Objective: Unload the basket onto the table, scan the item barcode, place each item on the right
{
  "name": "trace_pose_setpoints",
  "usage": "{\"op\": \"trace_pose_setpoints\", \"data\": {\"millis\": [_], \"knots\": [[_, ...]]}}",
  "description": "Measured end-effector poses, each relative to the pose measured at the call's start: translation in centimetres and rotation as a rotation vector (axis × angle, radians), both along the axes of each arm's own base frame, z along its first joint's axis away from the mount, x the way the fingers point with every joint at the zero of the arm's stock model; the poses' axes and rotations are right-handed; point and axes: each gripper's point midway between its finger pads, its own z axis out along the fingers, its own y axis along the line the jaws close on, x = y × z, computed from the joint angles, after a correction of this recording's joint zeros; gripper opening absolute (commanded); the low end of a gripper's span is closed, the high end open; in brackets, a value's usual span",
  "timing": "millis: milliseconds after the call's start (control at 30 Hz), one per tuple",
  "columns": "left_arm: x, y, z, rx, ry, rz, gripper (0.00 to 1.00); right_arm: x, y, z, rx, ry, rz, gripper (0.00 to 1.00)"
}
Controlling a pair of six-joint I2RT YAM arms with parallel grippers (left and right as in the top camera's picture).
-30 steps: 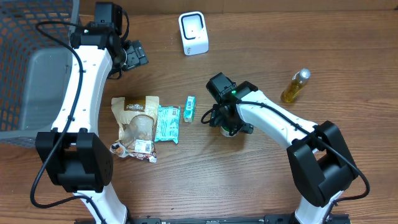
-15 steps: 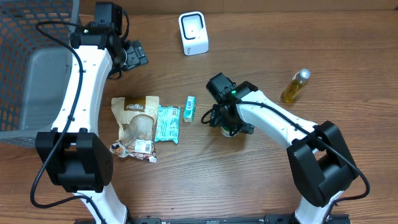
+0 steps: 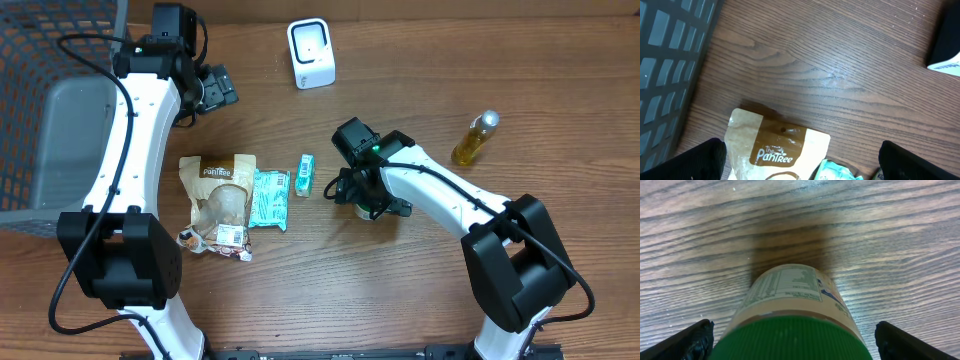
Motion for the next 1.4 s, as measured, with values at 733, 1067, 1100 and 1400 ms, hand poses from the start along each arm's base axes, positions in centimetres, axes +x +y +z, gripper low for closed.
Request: {"op": "trace_pose_setpoints", "data": {"millis": [733,1067,1100,1400], "knots": [[0.0,0.0,0.0,0.0,0.0,0.0,1.0,0.05,0.03,0.0,0.001,-0.002,0.001,0.9],[0.0,0.0,0.0,0.0,0.0,0.0,1.0,0.05,0.04,0.0,0.001,-0.002,0.0,0.91],[0.0,0.0,0.0,0.0,0.0,0.0,1.0,0.05,0.03,0.0,0.001,-0.002,0.0,0.91],[0.0,0.0,0.0,0.0,0.0,0.0,1.0,0.05,0.04,0.0,0.001,-0.002,0.0,0.91]]}}
